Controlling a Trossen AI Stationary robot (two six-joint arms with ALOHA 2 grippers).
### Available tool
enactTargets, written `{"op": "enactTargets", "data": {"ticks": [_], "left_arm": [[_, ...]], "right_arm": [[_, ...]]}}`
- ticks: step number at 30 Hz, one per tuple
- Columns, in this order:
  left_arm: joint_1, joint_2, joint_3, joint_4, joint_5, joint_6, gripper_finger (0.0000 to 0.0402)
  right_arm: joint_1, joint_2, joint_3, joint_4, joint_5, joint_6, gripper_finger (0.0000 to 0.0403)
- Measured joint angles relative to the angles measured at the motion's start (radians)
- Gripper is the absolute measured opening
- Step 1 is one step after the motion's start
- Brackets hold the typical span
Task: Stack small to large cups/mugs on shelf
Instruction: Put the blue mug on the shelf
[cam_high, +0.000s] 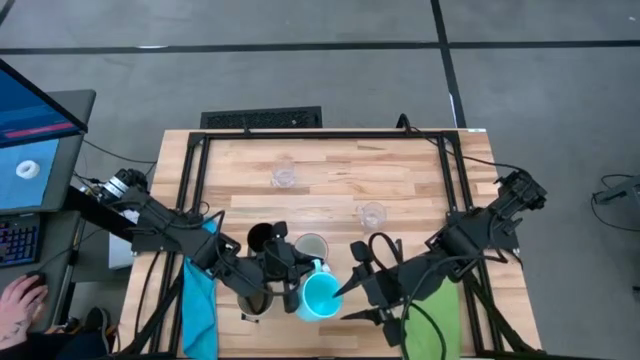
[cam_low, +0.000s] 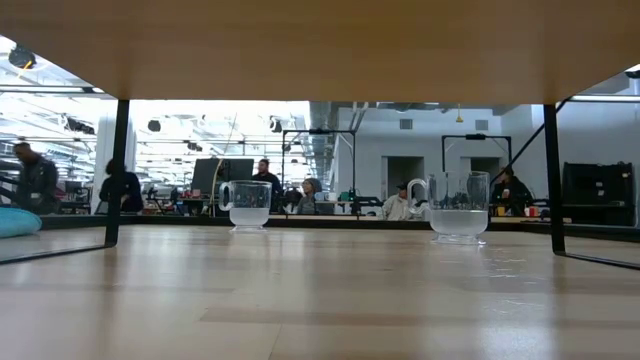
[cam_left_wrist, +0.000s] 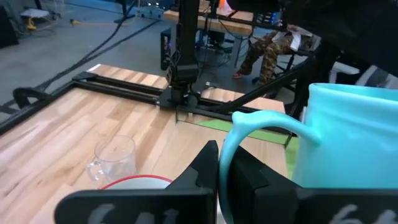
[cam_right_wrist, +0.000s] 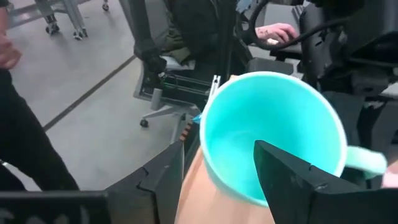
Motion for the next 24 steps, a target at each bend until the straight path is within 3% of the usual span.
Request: {"op": "enactTargets", "data": {"ticks": [13,24], "left_arm": [[0.052,0.002,0.000,0.001,0.110,-0.037,0.0000],[0.058,0.004,0.000,0.006,0.115,-0.043,0.0000]], "right_arm": [[-0.004,0.000,0.000,-0.039,-0.004,-0.033,0.0207],[-0.011,0.000,0.000,-0.079,-0.004,-0.070,0.0168]]}}
